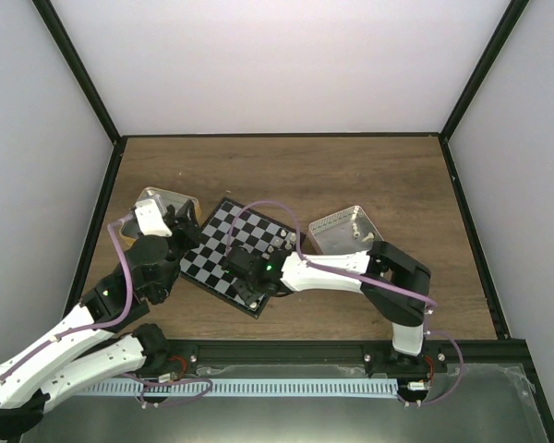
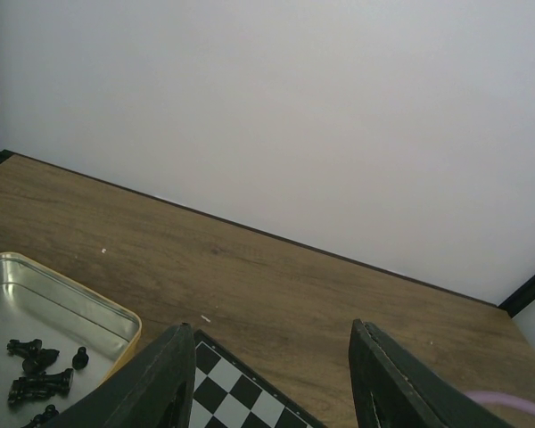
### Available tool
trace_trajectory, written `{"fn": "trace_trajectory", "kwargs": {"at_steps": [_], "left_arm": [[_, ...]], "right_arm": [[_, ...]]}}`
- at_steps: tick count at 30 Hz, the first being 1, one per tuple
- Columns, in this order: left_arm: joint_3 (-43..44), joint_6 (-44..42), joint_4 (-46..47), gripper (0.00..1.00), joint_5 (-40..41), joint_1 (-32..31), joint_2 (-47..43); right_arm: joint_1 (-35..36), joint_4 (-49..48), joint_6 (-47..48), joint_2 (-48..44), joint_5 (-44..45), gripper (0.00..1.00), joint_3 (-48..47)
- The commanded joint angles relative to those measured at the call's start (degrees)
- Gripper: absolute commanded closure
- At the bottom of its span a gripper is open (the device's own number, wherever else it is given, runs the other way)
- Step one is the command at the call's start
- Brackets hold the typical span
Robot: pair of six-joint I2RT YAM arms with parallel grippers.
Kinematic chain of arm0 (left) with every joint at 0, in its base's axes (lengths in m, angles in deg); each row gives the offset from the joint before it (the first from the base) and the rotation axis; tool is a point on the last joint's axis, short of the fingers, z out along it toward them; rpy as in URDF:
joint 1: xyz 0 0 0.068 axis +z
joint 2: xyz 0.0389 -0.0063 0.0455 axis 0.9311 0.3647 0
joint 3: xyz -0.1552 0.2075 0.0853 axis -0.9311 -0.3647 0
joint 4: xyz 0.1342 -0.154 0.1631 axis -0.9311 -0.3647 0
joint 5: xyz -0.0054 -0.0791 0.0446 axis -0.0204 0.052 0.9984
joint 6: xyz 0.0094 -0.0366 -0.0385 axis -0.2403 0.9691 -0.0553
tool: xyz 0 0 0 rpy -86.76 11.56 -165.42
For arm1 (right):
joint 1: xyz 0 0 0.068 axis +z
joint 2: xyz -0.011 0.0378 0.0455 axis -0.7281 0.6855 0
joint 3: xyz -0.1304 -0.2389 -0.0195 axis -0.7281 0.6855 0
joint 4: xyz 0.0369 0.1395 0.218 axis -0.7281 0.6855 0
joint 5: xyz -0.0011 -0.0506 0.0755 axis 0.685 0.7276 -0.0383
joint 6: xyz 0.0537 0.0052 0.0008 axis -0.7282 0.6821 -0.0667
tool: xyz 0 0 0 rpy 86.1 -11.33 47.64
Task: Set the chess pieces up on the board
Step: Place the chess piece on the chessboard, then pick up the chess piece from the storage box.
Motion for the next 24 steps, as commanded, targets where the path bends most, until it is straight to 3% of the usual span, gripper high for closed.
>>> {"fn": "trace_trajectory", "kwargs": {"at_steps": [1, 8, 12, 17, 24], "left_arm": [[0.24, -0.87, 0.28, 0.50, -0.09, 0.28, -0.25], [0.19, -0.80, -0.11, 0.50, 0.05, 0.24, -0.72], [0.09, -0.82, -0.12, 0.50, 0.03, 0.24, -0.99], [-0.03, -0.76, -0.11, 0.50, -0.29, 0.26, -0.87], [-0.30, -0.79, 0.50, 0.50, -0.47, 0.24, -0.69]], "right_arm": [[0.52, -0.62, -0.58, -2.94, 1.96, 0.78, -2.08], [0.07, -2.77, -4.12, -8.96, 10.03, 0.77, 0.65], [-2.73, -3.86, -7.88, -15.84, 15.82, 0.71, 5.03], [-11.19, -2.05, -14.95, -24.13, 22.87, 0.54, 12.53], [-29.53, -5.91, -15.40, -29.50, 19.97, 0.46, 23.42]]}}
